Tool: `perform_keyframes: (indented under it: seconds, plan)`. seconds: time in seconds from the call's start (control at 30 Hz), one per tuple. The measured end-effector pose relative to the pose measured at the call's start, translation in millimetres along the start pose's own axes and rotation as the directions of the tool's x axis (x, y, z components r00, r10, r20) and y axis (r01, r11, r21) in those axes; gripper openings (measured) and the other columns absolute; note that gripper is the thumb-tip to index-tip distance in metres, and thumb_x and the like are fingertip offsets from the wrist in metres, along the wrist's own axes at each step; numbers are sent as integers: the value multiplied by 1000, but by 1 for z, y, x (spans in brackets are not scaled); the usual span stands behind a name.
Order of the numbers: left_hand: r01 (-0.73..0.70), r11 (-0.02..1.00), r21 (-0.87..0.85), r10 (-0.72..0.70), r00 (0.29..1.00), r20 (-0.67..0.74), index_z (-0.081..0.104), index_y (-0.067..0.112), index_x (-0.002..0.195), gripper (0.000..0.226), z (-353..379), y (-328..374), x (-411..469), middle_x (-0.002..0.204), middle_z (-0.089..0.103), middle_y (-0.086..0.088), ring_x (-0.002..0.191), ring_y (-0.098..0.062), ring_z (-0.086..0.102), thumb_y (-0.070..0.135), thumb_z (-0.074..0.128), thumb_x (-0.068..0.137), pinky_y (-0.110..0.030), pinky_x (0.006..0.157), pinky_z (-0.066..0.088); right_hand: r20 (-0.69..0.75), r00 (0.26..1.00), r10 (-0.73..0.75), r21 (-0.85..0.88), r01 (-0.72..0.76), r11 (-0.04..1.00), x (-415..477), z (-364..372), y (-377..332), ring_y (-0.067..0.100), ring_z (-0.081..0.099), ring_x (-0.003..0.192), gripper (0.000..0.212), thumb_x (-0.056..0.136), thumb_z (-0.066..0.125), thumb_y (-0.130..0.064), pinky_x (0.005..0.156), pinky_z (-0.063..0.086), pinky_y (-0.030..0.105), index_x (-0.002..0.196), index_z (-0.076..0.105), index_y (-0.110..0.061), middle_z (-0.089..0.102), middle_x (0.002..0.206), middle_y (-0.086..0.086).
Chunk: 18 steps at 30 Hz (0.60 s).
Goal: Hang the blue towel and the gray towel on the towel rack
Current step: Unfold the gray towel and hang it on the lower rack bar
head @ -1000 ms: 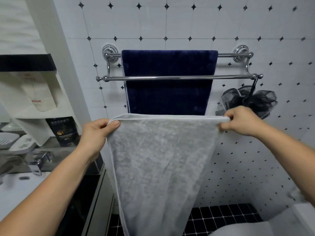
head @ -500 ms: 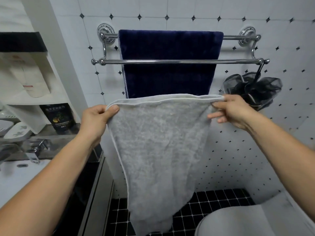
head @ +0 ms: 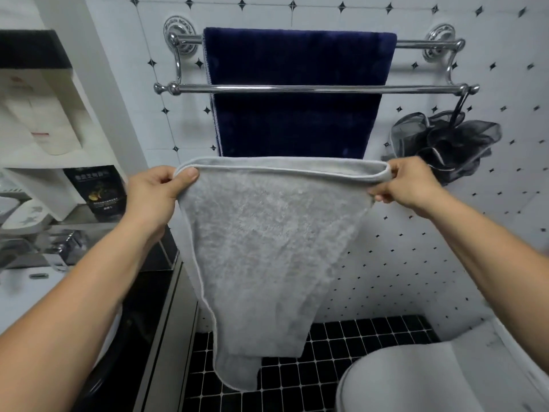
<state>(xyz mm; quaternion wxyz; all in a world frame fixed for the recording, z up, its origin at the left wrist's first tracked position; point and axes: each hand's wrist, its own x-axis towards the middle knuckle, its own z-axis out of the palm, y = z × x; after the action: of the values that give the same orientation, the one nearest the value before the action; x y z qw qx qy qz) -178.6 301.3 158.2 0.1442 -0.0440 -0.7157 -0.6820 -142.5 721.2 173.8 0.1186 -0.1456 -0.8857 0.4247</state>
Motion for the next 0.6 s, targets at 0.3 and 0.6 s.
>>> perform_keyframes:
  seconds: [0.3, 0.6]
  plan:
    - [41, 999, -3, -42, 998, -55, 67, 12, 68, 19, -13, -3, -3, 49, 66, 12, 45, 2, 57, 17, 74, 85, -12, 45, 44, 691, 711, -128, 88, 93, 992, -42, -2, -2, 19, 66, 53, 13, 74, 72, 6, 58, 54, 25, 72, 75, -7, 69, 57, 14]
    - [97, 993, -63, -97, 995, 10, 70, 16, 58, 26, -3, -9, -8, 56, 69, 7, 54, -8, 64, 21, 76, 83, -21, 57, 55, 352, 935, -46, 352, -87, 932, -17, 16, 11, 30, 71, 64, 15, 83, 68, 4, 56, 60, 26, 96, 65, 11, 71, 58, 12]
